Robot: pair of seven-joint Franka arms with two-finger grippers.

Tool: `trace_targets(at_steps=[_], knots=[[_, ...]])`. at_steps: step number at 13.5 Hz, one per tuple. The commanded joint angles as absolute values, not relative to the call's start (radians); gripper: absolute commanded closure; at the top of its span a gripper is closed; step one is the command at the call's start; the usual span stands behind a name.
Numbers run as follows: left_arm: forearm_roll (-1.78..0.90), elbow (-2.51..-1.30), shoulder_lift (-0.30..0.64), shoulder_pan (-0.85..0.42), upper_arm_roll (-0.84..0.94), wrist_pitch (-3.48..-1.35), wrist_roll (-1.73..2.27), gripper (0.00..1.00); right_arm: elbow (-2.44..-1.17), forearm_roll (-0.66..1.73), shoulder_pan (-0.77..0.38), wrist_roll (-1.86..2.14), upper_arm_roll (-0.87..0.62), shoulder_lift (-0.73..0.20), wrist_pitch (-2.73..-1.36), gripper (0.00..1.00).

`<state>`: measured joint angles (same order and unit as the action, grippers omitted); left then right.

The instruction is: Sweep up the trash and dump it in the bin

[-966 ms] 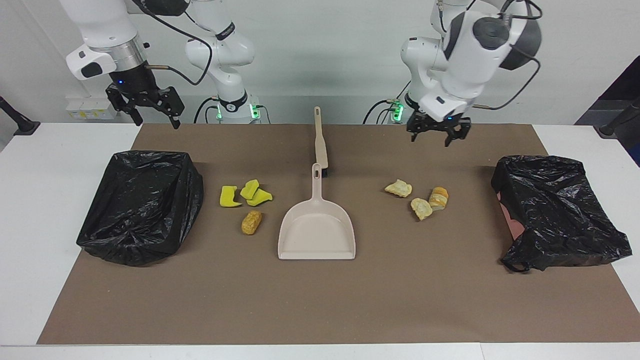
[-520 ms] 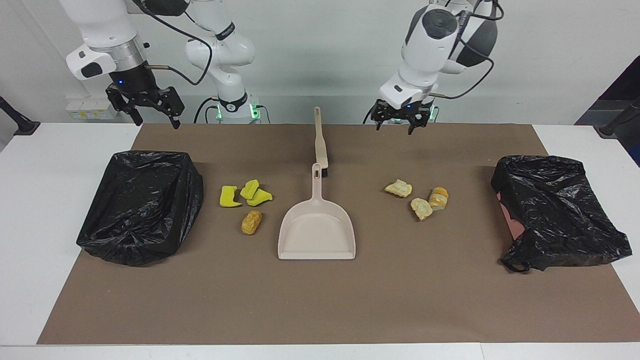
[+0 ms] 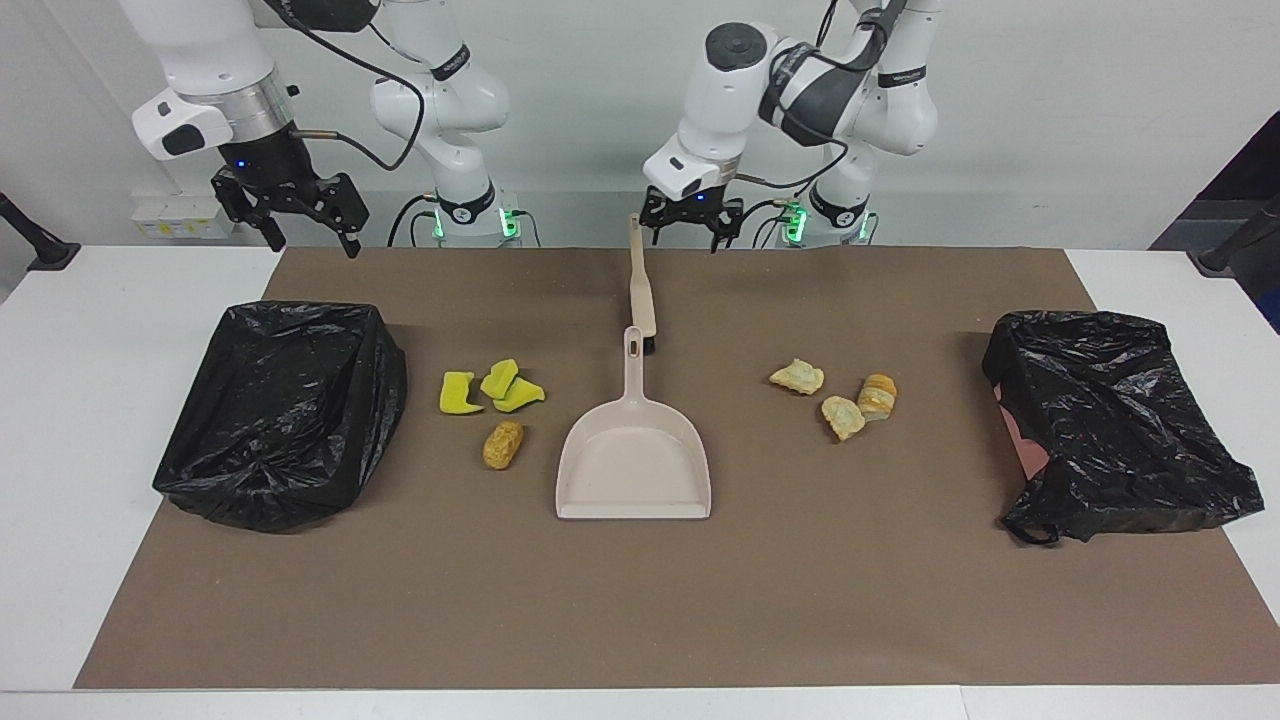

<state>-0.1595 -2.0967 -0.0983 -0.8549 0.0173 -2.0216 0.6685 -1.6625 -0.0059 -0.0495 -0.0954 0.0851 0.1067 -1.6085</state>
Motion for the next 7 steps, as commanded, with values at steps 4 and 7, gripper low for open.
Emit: trace_targets(at_steps=[4, 7], knots=[[-0.175, -2.264, -0.046, -1.003, -0.003, -2.245, 0.774, 0.00, -1.678, 0.012, -0.046, -0.075, 0.086, 0.123, -1.606, 0.00], [-0.175, -2.330, -0.029, -1.060, -0.003, -2.338, 0.830, 0.00, -1.677, 0.012, -0.046, -0.075, 0.087, 0.123, -1.606, 0.00]])
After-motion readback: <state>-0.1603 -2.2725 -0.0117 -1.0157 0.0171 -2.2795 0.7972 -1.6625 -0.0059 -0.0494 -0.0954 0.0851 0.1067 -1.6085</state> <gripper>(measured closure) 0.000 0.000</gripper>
